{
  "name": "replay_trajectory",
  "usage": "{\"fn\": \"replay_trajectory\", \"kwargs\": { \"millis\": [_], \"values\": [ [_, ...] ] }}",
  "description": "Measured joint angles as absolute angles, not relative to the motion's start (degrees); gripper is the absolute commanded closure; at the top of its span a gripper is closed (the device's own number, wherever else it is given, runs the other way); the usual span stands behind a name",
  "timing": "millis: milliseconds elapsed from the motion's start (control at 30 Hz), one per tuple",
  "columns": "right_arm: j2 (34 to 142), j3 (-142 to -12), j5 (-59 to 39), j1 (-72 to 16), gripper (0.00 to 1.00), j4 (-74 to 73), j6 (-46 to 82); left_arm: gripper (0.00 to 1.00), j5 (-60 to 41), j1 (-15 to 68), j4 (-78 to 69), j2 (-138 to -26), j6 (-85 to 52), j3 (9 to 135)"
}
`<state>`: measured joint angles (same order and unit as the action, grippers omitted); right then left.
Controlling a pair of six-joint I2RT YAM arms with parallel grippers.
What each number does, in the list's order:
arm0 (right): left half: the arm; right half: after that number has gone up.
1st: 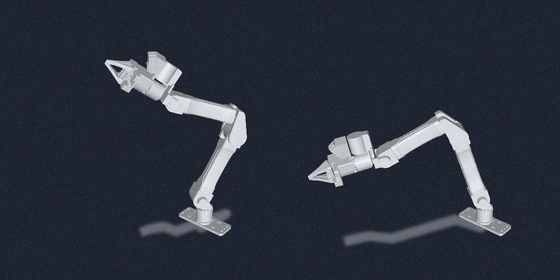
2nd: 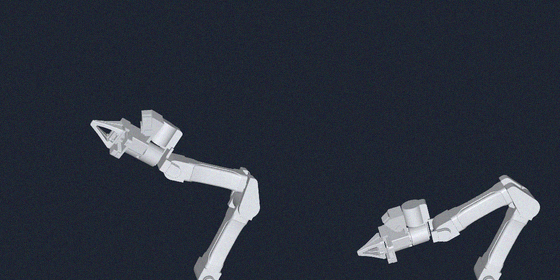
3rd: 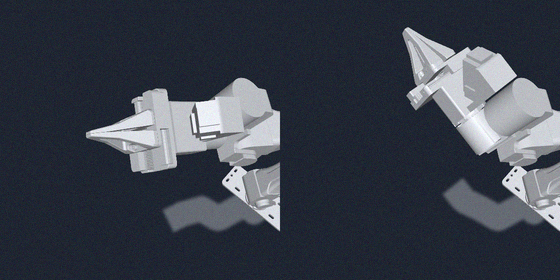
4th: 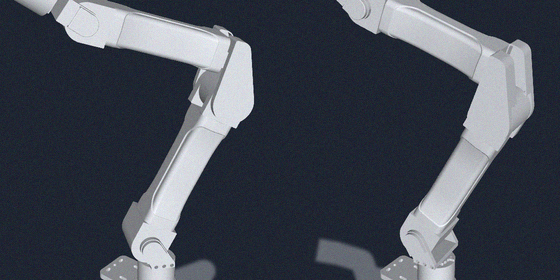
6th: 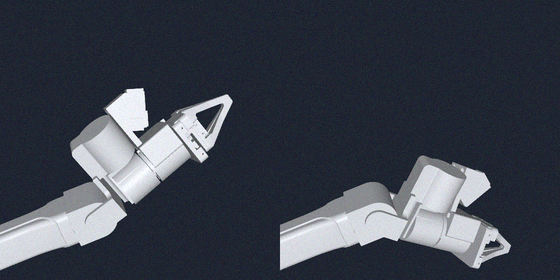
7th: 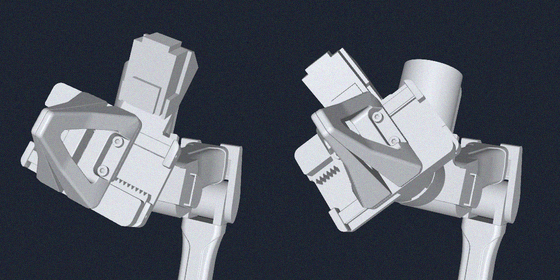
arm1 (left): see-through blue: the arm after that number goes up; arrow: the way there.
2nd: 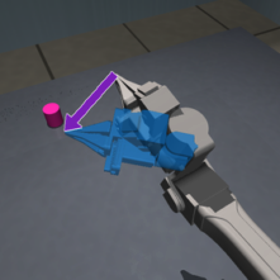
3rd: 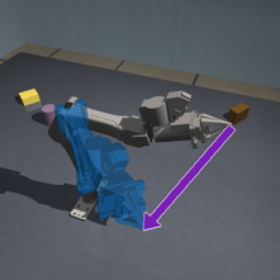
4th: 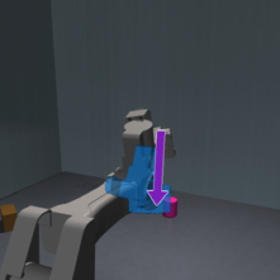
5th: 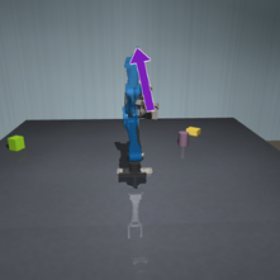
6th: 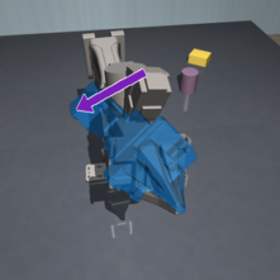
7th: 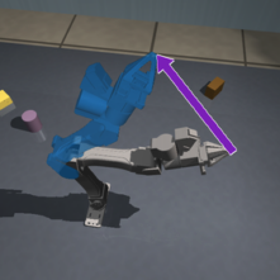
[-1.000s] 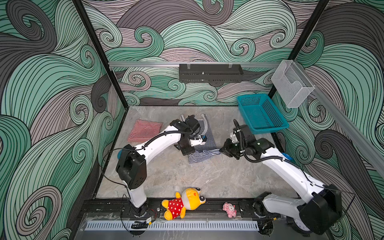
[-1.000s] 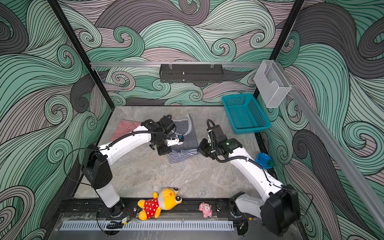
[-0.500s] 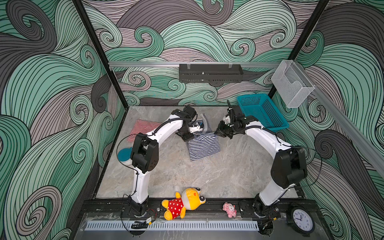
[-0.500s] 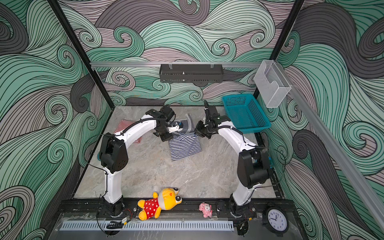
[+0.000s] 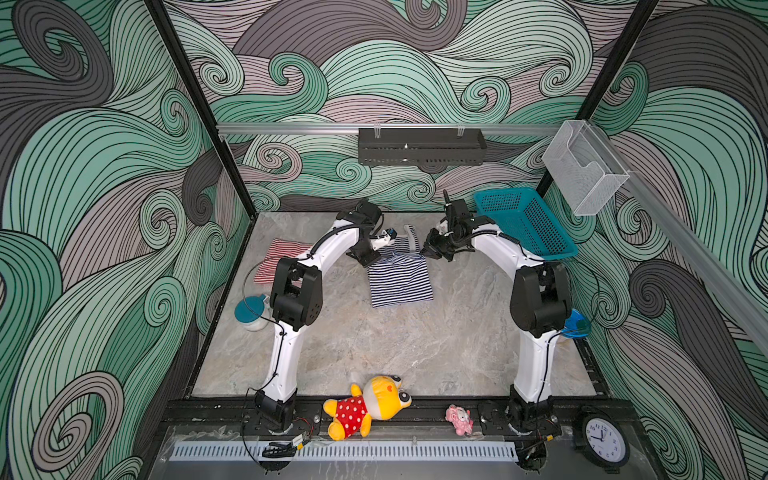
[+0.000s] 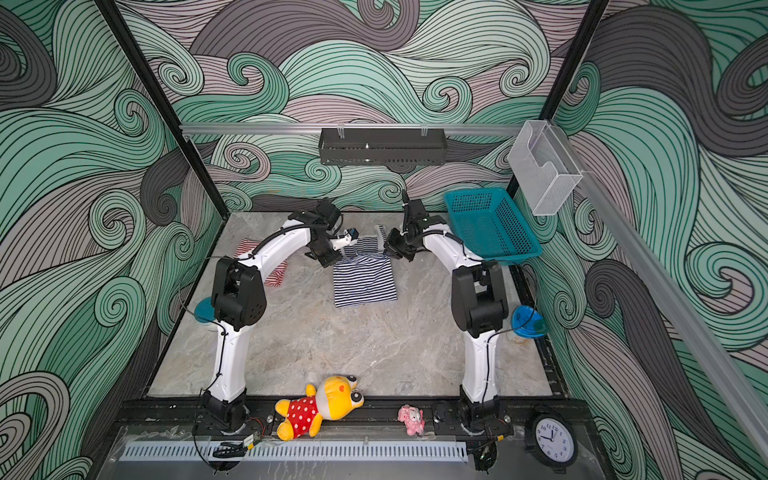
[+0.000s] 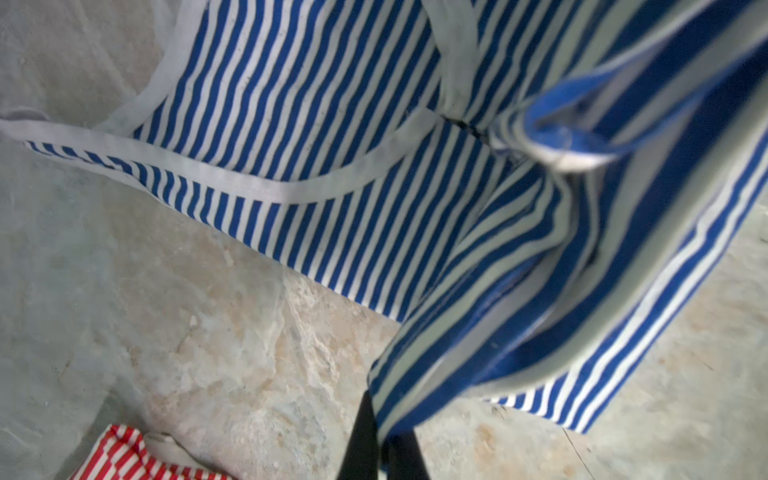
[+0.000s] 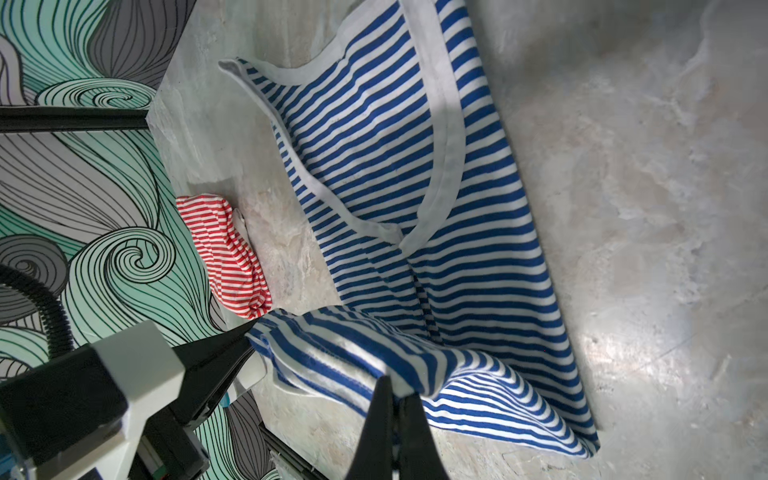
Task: Fold and stack the tank tops
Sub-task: 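Lift the hem and fold it toward the straps with both grippers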
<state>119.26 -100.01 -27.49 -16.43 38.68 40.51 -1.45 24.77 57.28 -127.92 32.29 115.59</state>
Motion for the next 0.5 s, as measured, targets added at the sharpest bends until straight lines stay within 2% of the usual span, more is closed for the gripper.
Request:
{"fn": "replay_trajectory", "kwargs": {
  "millis": [267,400,500],
  "values": [
    [128.35,-105.54,-29.45,-13.96,1.00,37.45,41.19,1.00,0.97,24.03,56.07,-138.34,31.86,124.64],
    [133.10,-109.62,-30.65,-13.50,1.00,37.17,41.74,1.00,2.76,23.94,55.79,-140.05,31.11,125.95],
    [135.74,-112.71,-31.75,-13.32,0.91,37.26,42.17,1.00,3.49,23.66,55.70,-140.05,30.33,125.95]
  ]
}}
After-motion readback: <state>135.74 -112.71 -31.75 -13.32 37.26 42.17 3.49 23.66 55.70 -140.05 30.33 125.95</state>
